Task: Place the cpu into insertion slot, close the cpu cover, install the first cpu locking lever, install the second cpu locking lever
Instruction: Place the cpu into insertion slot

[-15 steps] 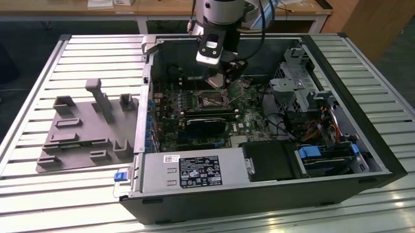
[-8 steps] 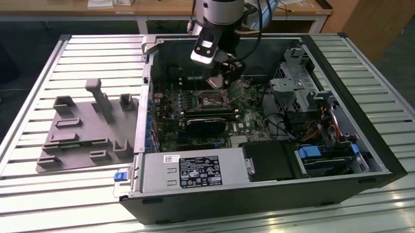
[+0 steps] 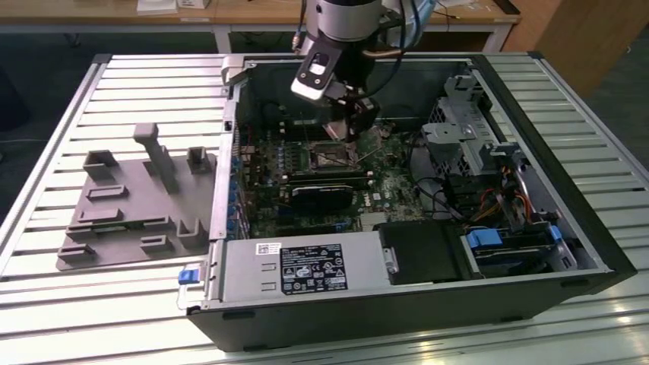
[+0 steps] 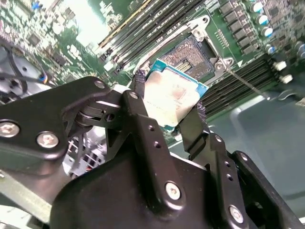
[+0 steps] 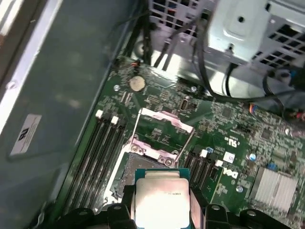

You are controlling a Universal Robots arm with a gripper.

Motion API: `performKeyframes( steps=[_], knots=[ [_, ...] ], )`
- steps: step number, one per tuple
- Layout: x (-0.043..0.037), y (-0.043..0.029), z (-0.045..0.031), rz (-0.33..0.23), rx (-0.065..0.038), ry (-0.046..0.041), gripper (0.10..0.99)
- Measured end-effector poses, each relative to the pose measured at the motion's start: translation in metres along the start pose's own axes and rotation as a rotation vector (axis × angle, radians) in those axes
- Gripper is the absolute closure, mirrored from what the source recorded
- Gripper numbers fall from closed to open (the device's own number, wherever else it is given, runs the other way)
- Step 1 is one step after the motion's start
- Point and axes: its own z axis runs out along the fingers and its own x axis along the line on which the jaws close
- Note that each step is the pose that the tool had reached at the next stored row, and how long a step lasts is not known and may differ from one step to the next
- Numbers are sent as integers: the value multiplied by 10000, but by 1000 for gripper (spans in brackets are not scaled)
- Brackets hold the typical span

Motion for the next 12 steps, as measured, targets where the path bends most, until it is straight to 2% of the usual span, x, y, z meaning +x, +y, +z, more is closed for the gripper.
performKeyframes(
  steps=[12],
  knots=[
    [0, -5, 63, 2182, -4, -195, 549]
  ],
)
